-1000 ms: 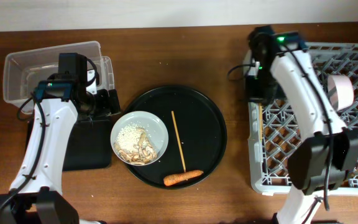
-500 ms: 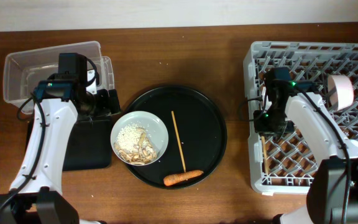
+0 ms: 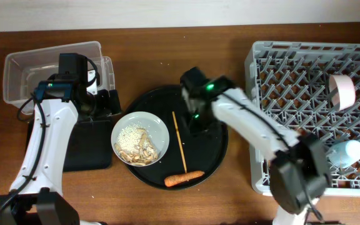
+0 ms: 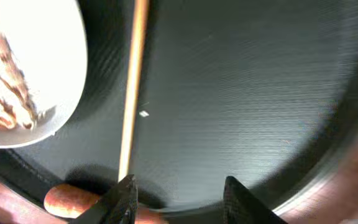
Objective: Sort waste into correct bins and load items into the dishwasher rack
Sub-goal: 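Grasp the second chopstick on the tray with the right gripper, then place the second chopstick in the dish rack beside the first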
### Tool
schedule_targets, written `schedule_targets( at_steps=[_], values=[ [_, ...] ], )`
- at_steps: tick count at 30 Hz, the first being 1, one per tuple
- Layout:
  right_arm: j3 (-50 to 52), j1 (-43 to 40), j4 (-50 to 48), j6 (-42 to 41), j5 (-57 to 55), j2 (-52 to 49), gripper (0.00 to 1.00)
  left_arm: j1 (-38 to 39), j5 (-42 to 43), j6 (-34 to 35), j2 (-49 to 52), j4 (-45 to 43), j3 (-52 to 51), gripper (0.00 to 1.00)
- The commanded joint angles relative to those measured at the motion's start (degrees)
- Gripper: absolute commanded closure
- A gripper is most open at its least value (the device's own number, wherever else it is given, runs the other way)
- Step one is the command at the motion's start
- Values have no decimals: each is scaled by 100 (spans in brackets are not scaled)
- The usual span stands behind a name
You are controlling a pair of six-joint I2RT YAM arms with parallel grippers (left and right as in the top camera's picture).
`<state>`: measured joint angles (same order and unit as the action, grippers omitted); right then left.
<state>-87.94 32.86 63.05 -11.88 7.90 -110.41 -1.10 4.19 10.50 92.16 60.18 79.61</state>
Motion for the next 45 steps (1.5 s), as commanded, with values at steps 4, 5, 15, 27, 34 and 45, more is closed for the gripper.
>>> schedule_targets(
  at_steps=[4, 5, 15, 27, 34, 45],
  values=[
    [-37, 654, -400, -1119, 96, -1012, 56, -20, -15, 52, -63, -11, 42, 4],
    [-37, 699, -448, -1207, 92, -1032, 56, -20, -15, 55, -63, -11, 42, 4],
    [-31, 758, -485, -1867, -105, -1401, 96, -20, -15, 52, -63, -9, 42, 4],
    [-1438, -1652, 1978, -208, -883, 205, 96, -20, -15, 55, -63, -9, 42, 4],
    [-1384, -2935, 2527, 409, -1165, 205, 96, -20, -15, 55, -63, -7, 42, 4],
    [39, -3139, 1569, 719, -1117, 258, 74, -20, -11, 55, -63, -7, 42, 4]
  ],
)
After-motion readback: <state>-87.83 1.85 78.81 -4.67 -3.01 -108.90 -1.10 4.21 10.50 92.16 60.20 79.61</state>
